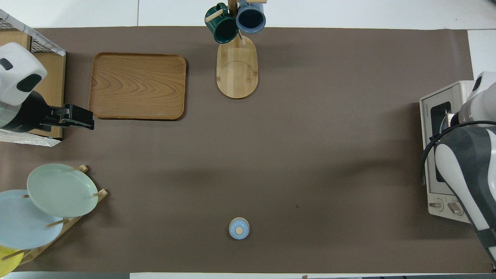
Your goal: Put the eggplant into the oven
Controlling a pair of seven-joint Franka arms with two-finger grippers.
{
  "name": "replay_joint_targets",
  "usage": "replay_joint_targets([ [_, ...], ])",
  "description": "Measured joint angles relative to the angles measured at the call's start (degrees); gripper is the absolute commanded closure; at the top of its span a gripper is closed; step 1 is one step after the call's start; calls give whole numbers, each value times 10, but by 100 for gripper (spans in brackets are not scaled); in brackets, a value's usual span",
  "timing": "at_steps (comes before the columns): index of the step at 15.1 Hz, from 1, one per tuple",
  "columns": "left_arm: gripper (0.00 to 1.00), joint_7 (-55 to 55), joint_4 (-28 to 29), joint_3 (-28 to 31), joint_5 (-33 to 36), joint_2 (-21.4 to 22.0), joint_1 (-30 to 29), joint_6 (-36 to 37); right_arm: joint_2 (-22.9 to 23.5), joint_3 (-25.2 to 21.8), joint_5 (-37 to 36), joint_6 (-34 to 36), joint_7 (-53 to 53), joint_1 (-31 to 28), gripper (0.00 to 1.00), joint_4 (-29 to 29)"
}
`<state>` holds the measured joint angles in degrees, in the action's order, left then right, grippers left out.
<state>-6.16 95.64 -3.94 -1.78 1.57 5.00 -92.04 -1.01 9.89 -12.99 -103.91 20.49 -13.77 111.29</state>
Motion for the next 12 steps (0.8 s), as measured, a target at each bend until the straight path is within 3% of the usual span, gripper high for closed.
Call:
replay_joint_targets([
  [5, 0, 0, 0, 0, 0, 0, 0, 0, -27, 5, 73, 85, -1, 5, 0, -63],
  [12, 0, 0, 0, 0, 0, 0, 0, 0, -30, 5, 115, 118, -50, 7, 0, -92],
])
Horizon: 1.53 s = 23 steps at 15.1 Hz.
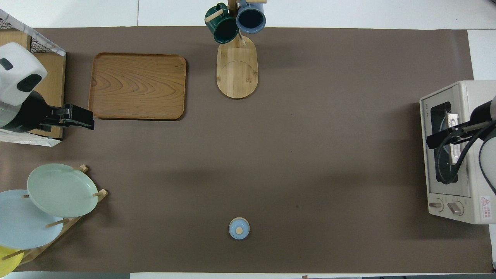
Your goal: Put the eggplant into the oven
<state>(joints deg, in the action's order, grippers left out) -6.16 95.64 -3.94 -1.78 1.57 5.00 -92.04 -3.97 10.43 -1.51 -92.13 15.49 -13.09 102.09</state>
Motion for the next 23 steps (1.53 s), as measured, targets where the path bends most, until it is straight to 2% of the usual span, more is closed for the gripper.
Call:
replay_joint_targets([
  [2, 0, 0, 0, 0, 0, 0, 0, 0, -1, -13, 8, 11, -3, 27, 0, -10],
  [4, 0, 0, 0, 0, 0, 0, 0, 0, -2, -64, 8, 22, -23, 94, 0, -16],
  [6, 0, 0, 0, 0, 0, 0, 0, 0, -4, -103, 8, 24, -26, 132, 0, -16],
  [10, 0, 0, 0, 0, 0, 0, 0, 0, -6, -115, 8, 31, -50, 137, 0, -21],
  [16, 0, 0, 0, 0, 0, 0, 0, 0, 28, -119, 6, 56, -64, 137, 0, -72],
  [23, 0, 0, 0, 0, 0, 0, 0, 0, 32, -122, 6, 57, -65, 137, 0, -78],
])
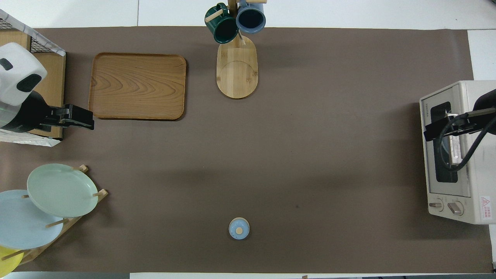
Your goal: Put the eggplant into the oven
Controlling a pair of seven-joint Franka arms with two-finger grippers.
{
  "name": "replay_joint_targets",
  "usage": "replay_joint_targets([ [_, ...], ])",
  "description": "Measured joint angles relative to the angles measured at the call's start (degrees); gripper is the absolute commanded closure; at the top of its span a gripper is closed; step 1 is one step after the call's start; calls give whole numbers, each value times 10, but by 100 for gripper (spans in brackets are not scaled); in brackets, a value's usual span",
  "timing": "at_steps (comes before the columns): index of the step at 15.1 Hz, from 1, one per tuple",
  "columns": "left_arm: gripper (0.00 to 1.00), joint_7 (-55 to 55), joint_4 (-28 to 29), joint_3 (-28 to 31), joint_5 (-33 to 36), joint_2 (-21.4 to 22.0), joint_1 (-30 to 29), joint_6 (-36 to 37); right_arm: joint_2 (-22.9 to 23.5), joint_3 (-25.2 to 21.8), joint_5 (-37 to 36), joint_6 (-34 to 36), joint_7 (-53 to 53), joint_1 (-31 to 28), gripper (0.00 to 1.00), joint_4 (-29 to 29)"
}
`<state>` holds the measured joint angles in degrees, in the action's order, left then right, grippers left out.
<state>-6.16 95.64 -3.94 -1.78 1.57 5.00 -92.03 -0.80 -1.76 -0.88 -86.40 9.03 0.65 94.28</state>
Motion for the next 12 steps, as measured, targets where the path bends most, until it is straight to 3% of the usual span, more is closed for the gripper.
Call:
replay_joint_targets([
  [12, 0, 0, 0, 0, 0, 0, 0, 0, 0, 0, 0, 0, -1, 0, 0, -6],
])
